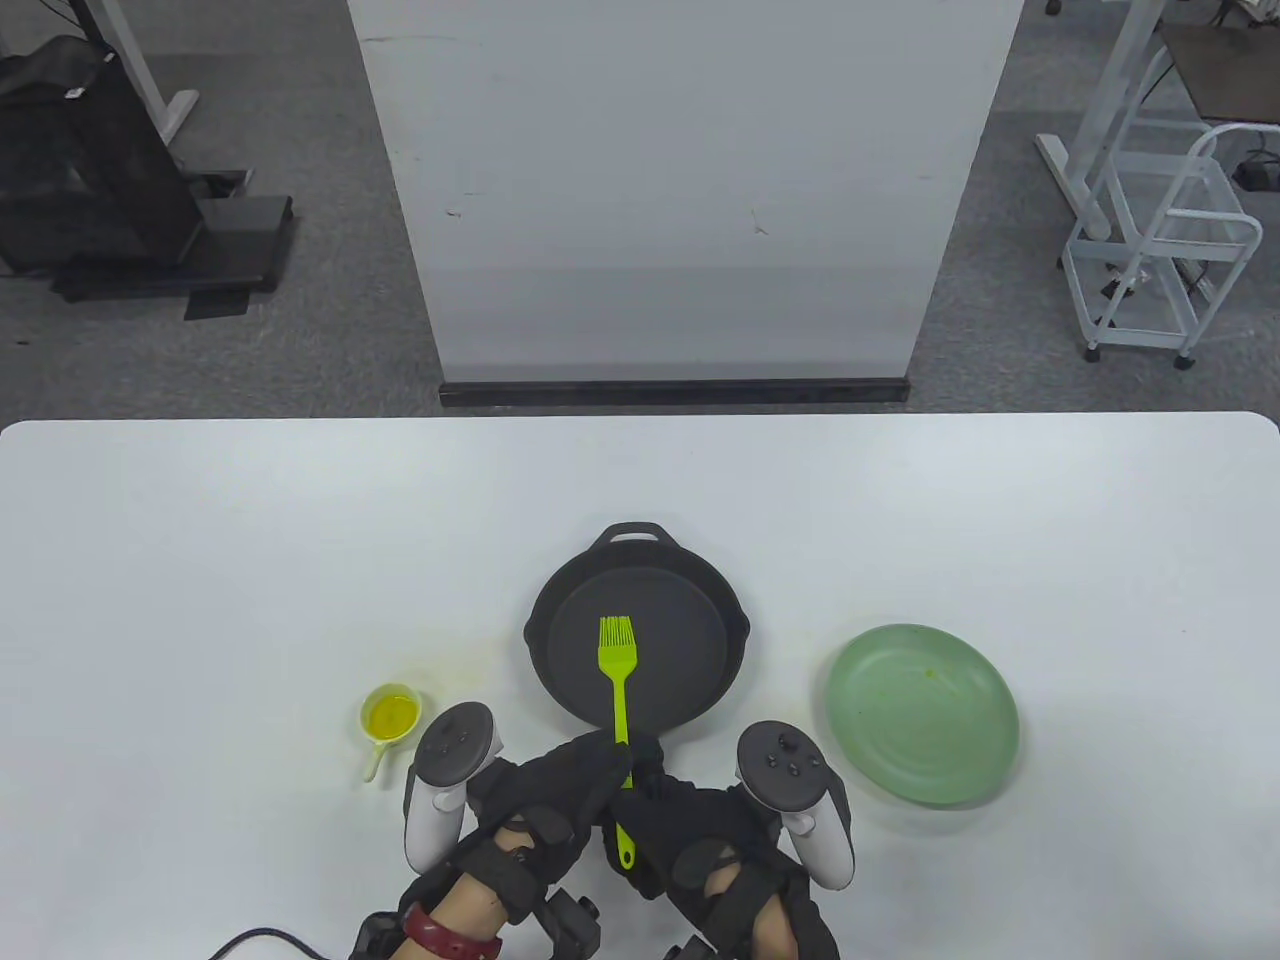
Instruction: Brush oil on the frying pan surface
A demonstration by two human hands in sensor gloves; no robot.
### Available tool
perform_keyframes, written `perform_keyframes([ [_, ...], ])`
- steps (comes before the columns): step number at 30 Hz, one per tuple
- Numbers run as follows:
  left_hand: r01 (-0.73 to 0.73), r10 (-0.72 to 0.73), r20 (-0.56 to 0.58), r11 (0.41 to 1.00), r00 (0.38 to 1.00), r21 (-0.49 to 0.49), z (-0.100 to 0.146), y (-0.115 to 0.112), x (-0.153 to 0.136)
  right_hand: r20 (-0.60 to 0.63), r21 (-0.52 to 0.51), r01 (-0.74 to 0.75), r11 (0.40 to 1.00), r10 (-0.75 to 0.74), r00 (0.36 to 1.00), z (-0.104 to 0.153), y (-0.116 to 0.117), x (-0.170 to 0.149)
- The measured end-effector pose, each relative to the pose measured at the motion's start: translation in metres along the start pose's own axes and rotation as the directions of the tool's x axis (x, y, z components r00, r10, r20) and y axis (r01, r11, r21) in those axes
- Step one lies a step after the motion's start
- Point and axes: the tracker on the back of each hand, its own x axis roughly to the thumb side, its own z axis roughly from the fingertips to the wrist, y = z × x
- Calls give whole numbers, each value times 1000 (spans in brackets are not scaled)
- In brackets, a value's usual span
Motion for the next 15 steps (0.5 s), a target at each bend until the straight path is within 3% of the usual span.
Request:
perform_keyframes([
  [4,-48,48,0,999,999,1,0,6,1,13,-27,-31,999,32,999,-3,4,3],
  [8,-13,12,16,999,1000,36,5,24,11,17,-158,-224,962,230,973,2,7,11],
  [15,74,-72,-16,984,997,161,28,88,21,-38,-196,-294,935,292,956,7,-8,17],
])
